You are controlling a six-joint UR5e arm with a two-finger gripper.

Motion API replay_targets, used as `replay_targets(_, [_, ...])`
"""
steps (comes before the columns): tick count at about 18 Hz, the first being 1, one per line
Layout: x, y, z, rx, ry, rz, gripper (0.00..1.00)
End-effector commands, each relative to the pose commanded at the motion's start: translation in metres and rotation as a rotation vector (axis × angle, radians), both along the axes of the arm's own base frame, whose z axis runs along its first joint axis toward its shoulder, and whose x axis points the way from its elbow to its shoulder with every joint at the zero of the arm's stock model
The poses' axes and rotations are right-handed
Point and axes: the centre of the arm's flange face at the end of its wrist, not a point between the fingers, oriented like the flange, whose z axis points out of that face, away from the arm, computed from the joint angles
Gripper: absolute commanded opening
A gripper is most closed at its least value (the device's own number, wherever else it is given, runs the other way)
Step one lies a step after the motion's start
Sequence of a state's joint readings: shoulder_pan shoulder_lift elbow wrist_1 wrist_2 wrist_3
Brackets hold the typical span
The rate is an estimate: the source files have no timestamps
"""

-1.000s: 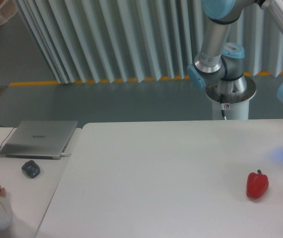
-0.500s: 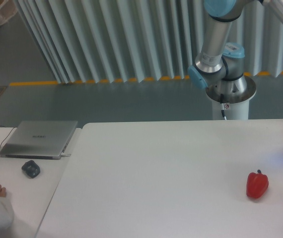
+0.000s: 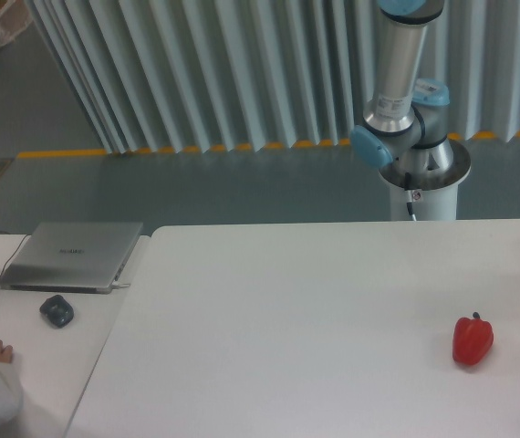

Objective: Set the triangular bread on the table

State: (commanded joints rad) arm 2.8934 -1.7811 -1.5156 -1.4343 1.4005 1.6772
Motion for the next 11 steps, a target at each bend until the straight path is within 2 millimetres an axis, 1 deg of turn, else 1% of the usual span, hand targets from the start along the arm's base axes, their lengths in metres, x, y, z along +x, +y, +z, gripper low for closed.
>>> replay_targets(2, [0.027,0.048,-0.002,-0.01,-0.007,0.038,0.0])
replay_targets(3, [0.038,0.067,-0.005,-0.012,0.005,0.045,0.0])
replay_targets(4, [0.05,0.081,-0.011,-0.041,0.019,0.046,0.0])
replay_targets(6, [0.07,0.1,-0.031,-0.158,0.04,-0.005,0.0])
replay_targets(7, [0.087,0.113,-0.047,-0.277,0.085,-0.058,0.0])
replay_targets(9, [0.104,0.122,-0.072,-0.44,0.147,-0.123,0.0])
replay_targets(10, [0.111,0.125,-0.081,-0.492,0.17,-0.147,0.0])
replay_targets(11, [0.112,0.126,-0.089,-0.507,0.18,-0.146,0.0])
